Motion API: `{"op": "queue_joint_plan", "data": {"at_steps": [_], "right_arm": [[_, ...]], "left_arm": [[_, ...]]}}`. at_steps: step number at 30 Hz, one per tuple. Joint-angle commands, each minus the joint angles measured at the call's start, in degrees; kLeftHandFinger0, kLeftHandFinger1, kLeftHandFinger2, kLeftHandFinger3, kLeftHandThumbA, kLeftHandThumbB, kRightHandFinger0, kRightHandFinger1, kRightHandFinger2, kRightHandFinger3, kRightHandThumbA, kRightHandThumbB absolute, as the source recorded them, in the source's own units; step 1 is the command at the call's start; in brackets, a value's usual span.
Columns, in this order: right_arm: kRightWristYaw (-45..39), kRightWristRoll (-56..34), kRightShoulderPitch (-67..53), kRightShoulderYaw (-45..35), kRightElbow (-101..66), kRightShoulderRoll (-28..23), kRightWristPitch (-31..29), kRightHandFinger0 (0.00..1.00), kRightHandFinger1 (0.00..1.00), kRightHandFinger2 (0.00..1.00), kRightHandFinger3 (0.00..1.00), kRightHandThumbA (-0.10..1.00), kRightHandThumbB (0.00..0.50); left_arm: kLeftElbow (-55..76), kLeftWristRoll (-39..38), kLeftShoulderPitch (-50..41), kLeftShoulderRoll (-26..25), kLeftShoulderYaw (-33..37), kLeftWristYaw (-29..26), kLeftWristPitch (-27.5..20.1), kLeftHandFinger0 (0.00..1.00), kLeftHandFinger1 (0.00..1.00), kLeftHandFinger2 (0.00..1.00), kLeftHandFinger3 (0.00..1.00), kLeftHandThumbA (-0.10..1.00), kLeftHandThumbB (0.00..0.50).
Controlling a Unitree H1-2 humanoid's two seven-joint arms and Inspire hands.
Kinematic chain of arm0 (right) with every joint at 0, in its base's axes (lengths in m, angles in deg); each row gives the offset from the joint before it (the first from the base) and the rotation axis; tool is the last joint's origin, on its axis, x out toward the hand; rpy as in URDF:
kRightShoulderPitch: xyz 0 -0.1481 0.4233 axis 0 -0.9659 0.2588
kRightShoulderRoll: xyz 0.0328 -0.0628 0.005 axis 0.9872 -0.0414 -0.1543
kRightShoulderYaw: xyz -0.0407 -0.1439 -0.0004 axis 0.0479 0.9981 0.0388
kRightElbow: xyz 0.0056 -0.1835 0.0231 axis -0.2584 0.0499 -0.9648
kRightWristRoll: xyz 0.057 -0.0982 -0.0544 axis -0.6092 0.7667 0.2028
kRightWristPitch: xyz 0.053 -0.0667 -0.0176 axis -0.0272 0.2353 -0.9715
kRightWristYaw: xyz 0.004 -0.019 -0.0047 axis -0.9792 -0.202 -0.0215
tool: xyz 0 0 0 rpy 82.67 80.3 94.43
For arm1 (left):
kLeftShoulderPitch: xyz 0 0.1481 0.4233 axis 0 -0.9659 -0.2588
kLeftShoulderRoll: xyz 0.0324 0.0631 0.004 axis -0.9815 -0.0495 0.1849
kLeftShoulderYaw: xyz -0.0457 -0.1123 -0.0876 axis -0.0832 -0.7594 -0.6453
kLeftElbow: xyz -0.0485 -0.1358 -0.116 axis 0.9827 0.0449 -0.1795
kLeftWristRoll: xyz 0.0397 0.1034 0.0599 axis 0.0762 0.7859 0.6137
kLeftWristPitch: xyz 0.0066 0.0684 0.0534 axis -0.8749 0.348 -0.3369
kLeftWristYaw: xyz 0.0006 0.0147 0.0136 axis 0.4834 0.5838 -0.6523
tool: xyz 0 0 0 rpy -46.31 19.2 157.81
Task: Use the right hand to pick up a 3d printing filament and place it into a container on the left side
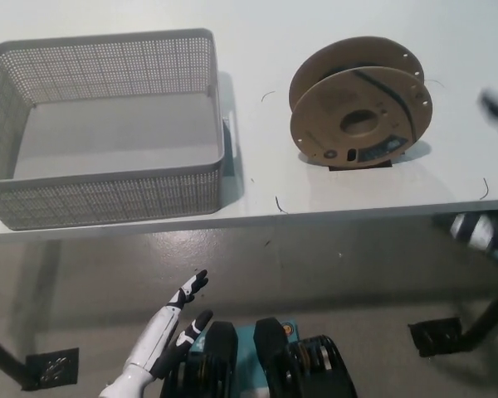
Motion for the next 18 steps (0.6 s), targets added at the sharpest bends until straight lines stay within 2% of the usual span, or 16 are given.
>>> {"op": "queue_joint_plan", "data": {"at_steps": [1,2,3,6,11,12,18], "right_arm": [[-5.82,-3.29,13.93,-1.44,5.32,-7.12,10.88,1.0,1.0,1.0,1.0,1.0,0.311],[-6.74,-2.49,16.51,-0.74,6.86,-8.36,11.99,1.0,1.0,1.0,1.0,1.0,0.299],[-7.81,-0.6,19.92,0.42,8.44,-9.79,15.24,1.0,1.0,1.0,1.0,1.0,0.324],[-11.61,0.54,27.5,3.28,13.48,-12.62,20.15,1.0,1.0,1.0,1.0,0.99,0.271],[-20.0,1.85,36.93,10.57,20.95,-16.32,29.22,1.0,1.0,1.0,1.0,1.0,0.279],[-21.24,1.33,37.96,11.45,22.52,-16.49,29.78,1.0,1.0,1.0,1.0,1.0,0.264],[-32.49,-1.77,45.5,18.19,33.72,-15.75,30.79,1.0,1.0,1.0,1.0,1.0,0.313]], "left_arm": [[0.57,0.13,0.86,-0.78,-0.1,-0.11,-2.63,1.0,1.0,1.0,1.0,1.0,0.247],[0.52,0.16,0.96,-0.73,-0.11,-0.15,-2.55,1.0,1.0,1.0,1.0,1.0,0.248],[0.21,0.02,1.07,-0.74,-0.09,-0.09,-2.8,1.0,1.0,1.0,1.0,1.0,0.246],[0.37,0.08,1.05,-0.59,-0.01,0.0,-2.36,1.0,1.0,1.0,1.0,1.0,0.245],[0.35,0.29,0.68,-0.62,0.15,-0.01,-2.5,1.0,1.0,1.0,1.0,1.0,0.236],[0.33,0.19,0.52,-0.7,0.15,0.06,-2.62,1.0,1.0,1.0,1.0,1.0,0.231],[0.73,0.47,-1.79,-0.17,0.63,-0.2,-2.76,1.0,1.0,1.0,1.0,1.0,0.23]]}}
